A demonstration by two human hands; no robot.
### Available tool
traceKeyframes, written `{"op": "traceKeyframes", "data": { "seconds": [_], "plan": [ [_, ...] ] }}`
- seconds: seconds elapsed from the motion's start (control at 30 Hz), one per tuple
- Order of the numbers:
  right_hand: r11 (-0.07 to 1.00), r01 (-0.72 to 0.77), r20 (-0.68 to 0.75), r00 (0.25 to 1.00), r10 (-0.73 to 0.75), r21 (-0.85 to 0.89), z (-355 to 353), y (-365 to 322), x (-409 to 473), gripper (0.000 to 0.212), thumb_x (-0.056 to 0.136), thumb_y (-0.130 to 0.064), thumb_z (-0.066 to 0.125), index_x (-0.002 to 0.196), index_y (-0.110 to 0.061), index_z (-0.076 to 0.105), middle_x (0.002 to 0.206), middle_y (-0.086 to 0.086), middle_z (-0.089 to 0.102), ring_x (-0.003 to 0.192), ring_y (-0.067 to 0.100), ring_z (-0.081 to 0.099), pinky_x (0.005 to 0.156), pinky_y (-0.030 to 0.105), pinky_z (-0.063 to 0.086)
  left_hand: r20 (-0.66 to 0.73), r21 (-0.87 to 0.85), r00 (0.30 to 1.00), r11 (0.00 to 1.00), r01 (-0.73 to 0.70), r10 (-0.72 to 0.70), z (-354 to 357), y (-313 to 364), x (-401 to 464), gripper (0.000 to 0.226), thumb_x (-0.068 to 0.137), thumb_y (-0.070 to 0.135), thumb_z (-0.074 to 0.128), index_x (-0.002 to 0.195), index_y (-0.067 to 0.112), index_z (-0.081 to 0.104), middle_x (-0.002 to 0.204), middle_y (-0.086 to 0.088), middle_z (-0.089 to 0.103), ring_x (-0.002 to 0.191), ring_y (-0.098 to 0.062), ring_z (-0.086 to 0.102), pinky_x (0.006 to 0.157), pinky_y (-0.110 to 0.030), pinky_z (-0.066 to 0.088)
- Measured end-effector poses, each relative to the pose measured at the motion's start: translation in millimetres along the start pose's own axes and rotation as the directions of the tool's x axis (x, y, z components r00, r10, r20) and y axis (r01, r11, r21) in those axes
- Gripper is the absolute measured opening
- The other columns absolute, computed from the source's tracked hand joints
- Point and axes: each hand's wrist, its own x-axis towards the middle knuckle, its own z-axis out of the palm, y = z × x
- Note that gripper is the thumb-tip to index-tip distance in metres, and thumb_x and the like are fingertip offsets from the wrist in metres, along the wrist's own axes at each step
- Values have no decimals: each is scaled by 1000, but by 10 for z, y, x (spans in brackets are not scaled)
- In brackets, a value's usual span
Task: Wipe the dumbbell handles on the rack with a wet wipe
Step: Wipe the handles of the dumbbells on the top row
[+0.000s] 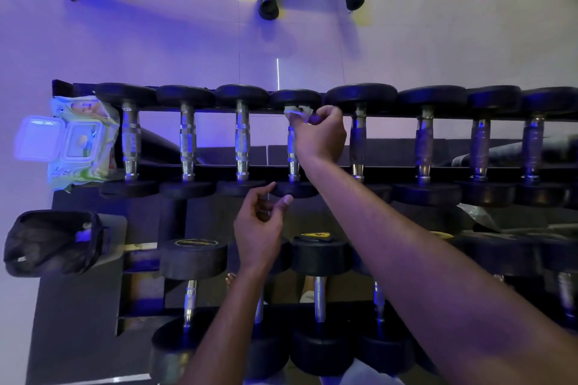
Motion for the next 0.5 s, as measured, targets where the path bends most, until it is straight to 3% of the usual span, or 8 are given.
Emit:
{"op": "traceKeyframes", "data": {
  "seconds": [0.27,0.4,0.5],
  "plan": [
    [1000,1,-46,999,-2,-24,101,-95,-67,44,80,-37,86,104,-29,51,89,-10,68,84,20,66,66,31,44,-13,-10,1000,1000,2,-2,11,22,-12,33,93,27,89,123,26,76,77,20,66,72,-4,58,73,-24,53],
    [974,-142,49,990,135,180,15,34,66,37,72,-35,95,90,-28,63,81,-13,71,79,12,71,79,35,60,-15,-4,1000,1000,1,-1,1,26,7,33,92,26,90,122,25,77,77,18,66,72,-3,59,72,-23,54],
    [873,-326,222,940,259,364,-56,96,167,24,72,-19,95,82,-19,73,78,-3,78,70,14,71,84,42,66,-22,-4,1000,1000,5,-5,2,22,6,31,91,28,90,119,27,77,79,10,66,71,-3,57,71,-25,53]
  ]
}}
